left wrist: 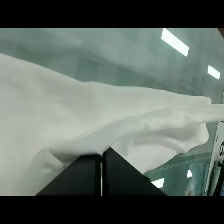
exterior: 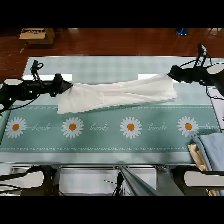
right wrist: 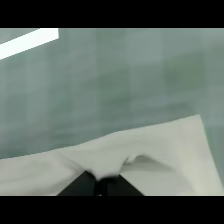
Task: Fold the shirts.
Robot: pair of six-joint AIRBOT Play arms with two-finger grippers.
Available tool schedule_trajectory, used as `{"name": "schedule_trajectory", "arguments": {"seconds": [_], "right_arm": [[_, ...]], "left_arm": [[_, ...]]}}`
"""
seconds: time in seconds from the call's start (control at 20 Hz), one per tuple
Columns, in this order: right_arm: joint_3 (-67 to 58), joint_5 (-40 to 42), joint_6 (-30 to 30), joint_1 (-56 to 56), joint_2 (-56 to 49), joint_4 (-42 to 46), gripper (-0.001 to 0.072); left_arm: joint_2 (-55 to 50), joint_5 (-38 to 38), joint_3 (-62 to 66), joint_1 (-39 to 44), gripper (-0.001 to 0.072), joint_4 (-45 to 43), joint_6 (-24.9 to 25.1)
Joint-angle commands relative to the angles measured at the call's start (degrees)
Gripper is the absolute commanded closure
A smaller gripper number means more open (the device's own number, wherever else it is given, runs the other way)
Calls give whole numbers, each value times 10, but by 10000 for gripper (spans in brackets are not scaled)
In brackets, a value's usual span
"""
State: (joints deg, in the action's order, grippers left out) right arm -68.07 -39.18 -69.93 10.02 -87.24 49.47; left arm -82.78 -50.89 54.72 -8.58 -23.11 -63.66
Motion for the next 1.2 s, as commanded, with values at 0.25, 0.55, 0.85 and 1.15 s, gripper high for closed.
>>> {"name": "schedule_trajectory", "arguments": {"seconds": [0.25, 0.55, 0.85, 1.15], "right_arm": [[-1, 59, -8, -16, -34, 1, 666], [-1, 14, -37, 35, 10, 130, 288], [-1, -144, -122, 142, -16, 179, 107], [-1, -158, -38, 147, -97, -64, 107]], "left_arm": [[-76, -16, 59, -13, 422, 6, 38], [-72, -124, 61, -64, 100, -56, -3], [-68, -190, 61, -73, 104, -56, 0], [-68, -188, 61, -44, 107, -56, 0]]}}
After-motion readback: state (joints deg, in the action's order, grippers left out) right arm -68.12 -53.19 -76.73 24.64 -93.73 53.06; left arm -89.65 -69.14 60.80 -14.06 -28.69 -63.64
